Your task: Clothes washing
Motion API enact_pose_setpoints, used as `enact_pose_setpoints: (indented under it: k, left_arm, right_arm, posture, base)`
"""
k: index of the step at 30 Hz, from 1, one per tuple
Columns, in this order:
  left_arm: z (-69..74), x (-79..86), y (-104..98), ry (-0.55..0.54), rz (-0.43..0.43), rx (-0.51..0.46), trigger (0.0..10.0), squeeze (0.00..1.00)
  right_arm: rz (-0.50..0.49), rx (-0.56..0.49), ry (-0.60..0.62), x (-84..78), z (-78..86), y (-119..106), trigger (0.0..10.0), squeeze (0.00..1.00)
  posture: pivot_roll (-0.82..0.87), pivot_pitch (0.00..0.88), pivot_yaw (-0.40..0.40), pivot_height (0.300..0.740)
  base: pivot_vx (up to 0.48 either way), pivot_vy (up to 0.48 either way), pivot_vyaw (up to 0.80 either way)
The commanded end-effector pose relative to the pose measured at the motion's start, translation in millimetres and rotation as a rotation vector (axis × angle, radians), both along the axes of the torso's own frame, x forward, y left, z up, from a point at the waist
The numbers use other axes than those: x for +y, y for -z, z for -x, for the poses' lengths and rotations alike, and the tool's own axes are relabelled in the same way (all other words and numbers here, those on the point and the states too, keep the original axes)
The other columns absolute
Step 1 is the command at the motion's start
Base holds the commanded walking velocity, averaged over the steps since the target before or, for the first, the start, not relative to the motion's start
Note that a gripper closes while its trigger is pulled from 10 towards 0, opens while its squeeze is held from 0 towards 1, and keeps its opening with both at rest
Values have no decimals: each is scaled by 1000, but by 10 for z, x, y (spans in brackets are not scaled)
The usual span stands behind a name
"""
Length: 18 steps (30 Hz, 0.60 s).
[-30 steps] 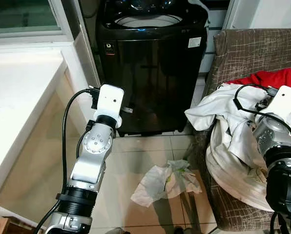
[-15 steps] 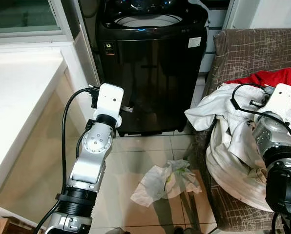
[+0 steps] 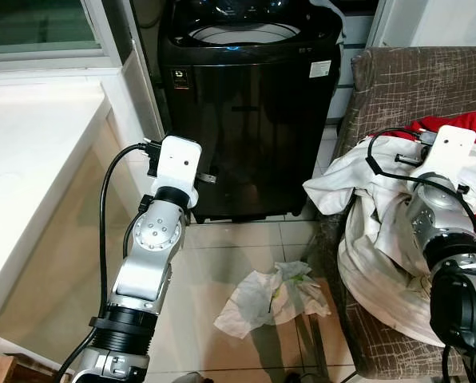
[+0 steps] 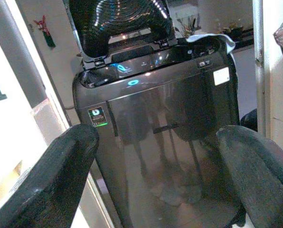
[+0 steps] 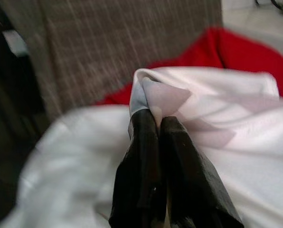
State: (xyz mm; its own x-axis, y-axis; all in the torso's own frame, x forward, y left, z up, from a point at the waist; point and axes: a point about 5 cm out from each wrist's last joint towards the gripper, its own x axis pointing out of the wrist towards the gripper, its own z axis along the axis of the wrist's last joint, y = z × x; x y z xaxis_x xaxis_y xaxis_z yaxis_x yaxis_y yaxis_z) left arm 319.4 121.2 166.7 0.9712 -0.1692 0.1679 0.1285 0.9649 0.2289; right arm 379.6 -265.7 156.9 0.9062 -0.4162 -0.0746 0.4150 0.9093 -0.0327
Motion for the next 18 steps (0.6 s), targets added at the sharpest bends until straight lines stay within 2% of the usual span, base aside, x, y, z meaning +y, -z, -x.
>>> enact_pose_setpoints:
  k: [1, 2, 3, 7, 10, 11, 12, 16, 17, 18]
  left_arm:
    - [-16, 22, -26, -5, -10, -6, 10000, 0]
    - [-17, 22, -27, -5, -11, -6, 10000, 0]
    - [-17, 22, -27, -5, -11, -6, 10000, 0]
    - [-33, 7, -35, -1, -12, -11, 10000, 0]
    - [-42, -2, -42, 0, -11, -15, 10000, 0]
    - [-42, -2, -42, 0, -11, -15, 10000, 0]
    - [-44, -8, -42, 0, -10, -16, 10000, 0]
    - [-46, -15, -42, -2, -8, -18, 10000, 0]
    - [-46, -15, -42, -3, -7, -18, 10000, 0]
    - [-46, -13, -44, -5, -6, -20, 10000, 0]
  right_arm:
    - [67, -283, -131, 258, -201, -707, 0, 0]
    - [82, -323, -155, 304, -215, -805, 0, 0]
    - [82, -323, -155, 304, -215, -805, 0, 0]
    - [131, -514, -296, 576, -242, -1271, 0, 0]
    - [140, -575, -376, 717, -242, -1430, 0, 0]
    - [140, -575, -376, 717, -242, -1430, 0, 0]
    - [135, -619, -432, 821, -232, -1507, 0, 0]
    - [137, -612, -482, 922, -236, -1464, 0, 0]
    - [145, -569, -479, 928, -253, -1396, 0, 0]
    - [119, -480, -447, 890, -291, -1249, 0, 0]
  posture:
    - [58, 8, 49, 740]
    - [58, 8, 49, 740]
    - [58, 8, 49, 740]
    - [53, 0, 45, 740]
    - [52, 0, 41, 740]
    - [52, 0, 41, 740]
    - [53, 0, 37, 740]
    - [56, 0, 30, 740]
    - [56, 0, 30, 740]
    - [59, 0, 24, 740]
  base:
    - [0, 0, 0]
    - [0, 0, 0]
    - [0, 0, 0]
    - [0, 0, 0]
    - [0, 0, 0]
    - [0, 0, 0]
    - [0, 0, 0]
    - [0, 0, 0]
    - [0, 0, 0]
    - [0, 0, 0]
